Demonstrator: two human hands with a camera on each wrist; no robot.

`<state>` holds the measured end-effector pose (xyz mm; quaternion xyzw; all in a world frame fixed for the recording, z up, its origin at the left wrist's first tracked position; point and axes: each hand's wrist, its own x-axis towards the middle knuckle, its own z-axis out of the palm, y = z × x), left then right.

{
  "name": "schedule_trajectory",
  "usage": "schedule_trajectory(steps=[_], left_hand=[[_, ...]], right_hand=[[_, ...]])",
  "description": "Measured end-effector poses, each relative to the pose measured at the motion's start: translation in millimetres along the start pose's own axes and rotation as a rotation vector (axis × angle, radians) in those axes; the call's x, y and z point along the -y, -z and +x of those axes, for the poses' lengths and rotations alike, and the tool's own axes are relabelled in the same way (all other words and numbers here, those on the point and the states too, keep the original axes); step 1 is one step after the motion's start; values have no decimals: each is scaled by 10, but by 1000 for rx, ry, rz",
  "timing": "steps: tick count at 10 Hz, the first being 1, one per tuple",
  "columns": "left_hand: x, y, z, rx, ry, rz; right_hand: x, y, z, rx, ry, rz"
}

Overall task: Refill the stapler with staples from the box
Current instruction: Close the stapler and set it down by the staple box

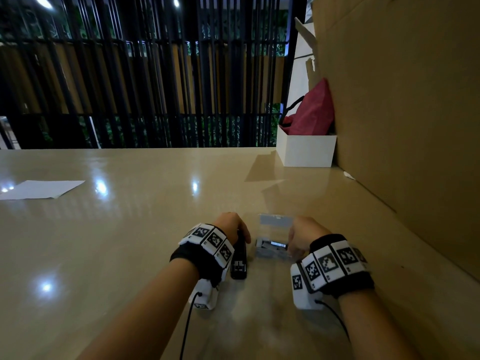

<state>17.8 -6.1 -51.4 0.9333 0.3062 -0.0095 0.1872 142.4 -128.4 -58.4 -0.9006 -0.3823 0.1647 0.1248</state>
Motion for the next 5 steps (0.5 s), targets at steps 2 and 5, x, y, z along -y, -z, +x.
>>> schedule_trajectory(steps=[2,5], left_hand=[[35,-5,-16,-21,-16,-26],[122,426,-192,-211,-33,-36]], right_hand=[[30,-5,-15,-11,13,-16],[67,225,-155,-126,64,62]])
